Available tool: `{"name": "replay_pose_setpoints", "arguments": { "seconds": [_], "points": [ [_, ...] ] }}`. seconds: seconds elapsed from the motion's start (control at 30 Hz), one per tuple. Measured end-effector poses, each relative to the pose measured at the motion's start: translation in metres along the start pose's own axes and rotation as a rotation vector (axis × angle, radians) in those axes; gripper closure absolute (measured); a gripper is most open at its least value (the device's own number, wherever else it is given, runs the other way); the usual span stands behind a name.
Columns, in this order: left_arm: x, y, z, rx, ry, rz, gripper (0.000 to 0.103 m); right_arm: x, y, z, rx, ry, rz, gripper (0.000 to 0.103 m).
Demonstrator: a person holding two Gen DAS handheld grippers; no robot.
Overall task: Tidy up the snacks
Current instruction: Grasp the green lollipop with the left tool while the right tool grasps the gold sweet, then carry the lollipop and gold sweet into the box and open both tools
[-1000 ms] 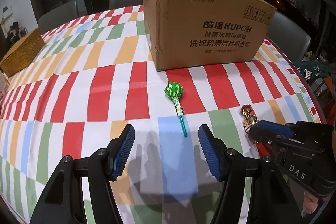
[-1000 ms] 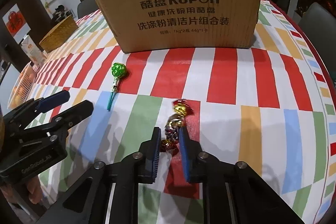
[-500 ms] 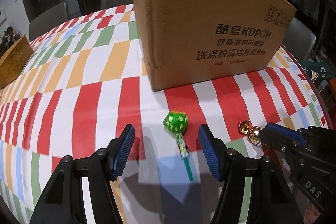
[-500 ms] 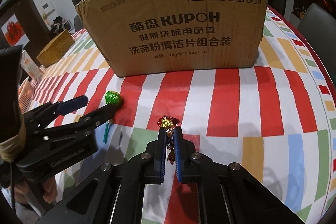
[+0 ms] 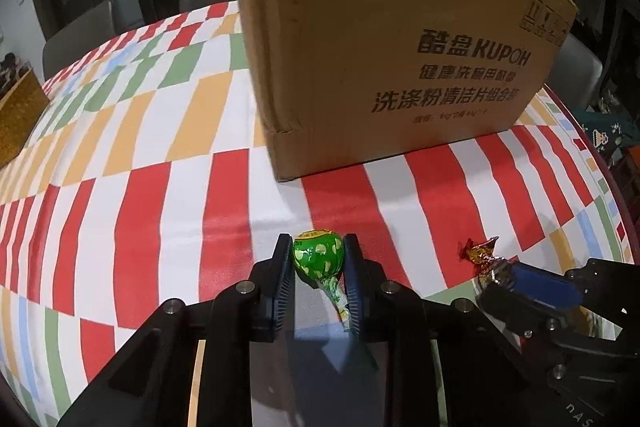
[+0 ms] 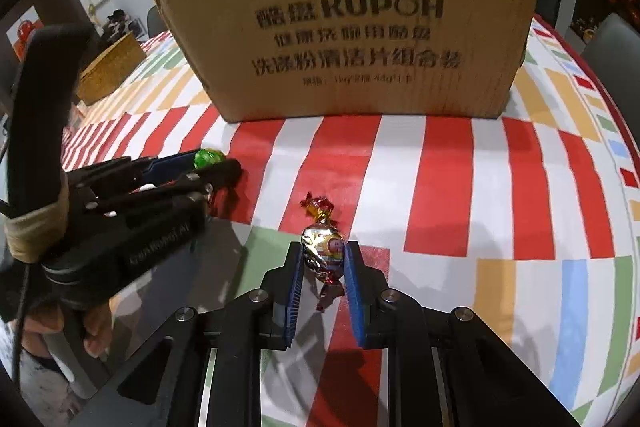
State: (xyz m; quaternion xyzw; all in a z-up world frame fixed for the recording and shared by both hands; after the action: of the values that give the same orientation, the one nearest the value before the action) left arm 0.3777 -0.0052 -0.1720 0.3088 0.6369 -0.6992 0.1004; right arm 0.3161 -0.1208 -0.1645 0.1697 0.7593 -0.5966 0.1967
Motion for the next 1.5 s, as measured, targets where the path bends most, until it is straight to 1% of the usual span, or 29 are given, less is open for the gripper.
{"name": "replay_pose_setpoints", "arguments": {
  "seconds": [0.23, 0.37, 0.53, 0.77, 0.97, 1.17, 1.33, 1.5],
  "points": [
    [0.009, -0.013, 0.001, 0.018, -0.018, -0.001, 0.077, -0.001, -0.006, 0.0, 0.004, 0.001, 0.029, 0.082],
    [0.011, -0.027, 0.005, 0.022, -0.022, 0.016, 0.077, -0.003, -0.019, 0.0, -0.001, -0.003, 0.053, 0.082],
    [0.011, -0.051, 0.012, 0.027, -0.017, 0.052, 0.077, -0.008, -0.042, 0.001, -0.011, -0.002, 0.096, 0.082],
    [0.001, -0.09, 0.02, 0.022, -0.015, 0.123, 0.077, -0.018, -0.075, -0.002, -0.021, -0.011, 0.17, 0.082],
    [-0.015, -0.122, 0.028, 0.014, -0.01, 0.189, 0.077, -0.028, -0.106, -0.004, -0.03, -0.021, 0.24, 0.082],
    [-0.035, -0.149, 0.032, -0.011, -0.004, 0.239, 0.077, -0.042, -0.134, 0.0, -0.027, -0.024, 0.309, 0.082],
    [-0.057, -0.165, 0.034, -0.025, -0.009, 0.277, 0.077, -0.064, -0.157, 0.002, -0.009, -0.039, 0.366, 0.082],
    [-0.085, -0.176, 0.032, -0.014, -0.018, 0.305, 0.077, -0.092, -0.173, 0.004, -0.007, -0.042, 0.413, 0.082]
  ]
}}
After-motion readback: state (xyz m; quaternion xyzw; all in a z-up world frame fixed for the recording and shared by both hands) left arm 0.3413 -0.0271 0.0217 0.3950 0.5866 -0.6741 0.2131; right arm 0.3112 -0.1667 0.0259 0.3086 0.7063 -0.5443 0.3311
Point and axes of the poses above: each gripper's, at about its wrist camera, not at the fingertips, and y roughly the way its jaws point, z to its right, x to its underside, the point moved 6 cm from there along y, roughly the way its jaws point, and after that the axes turned 4 degrees about y, right-handed, at the moved point
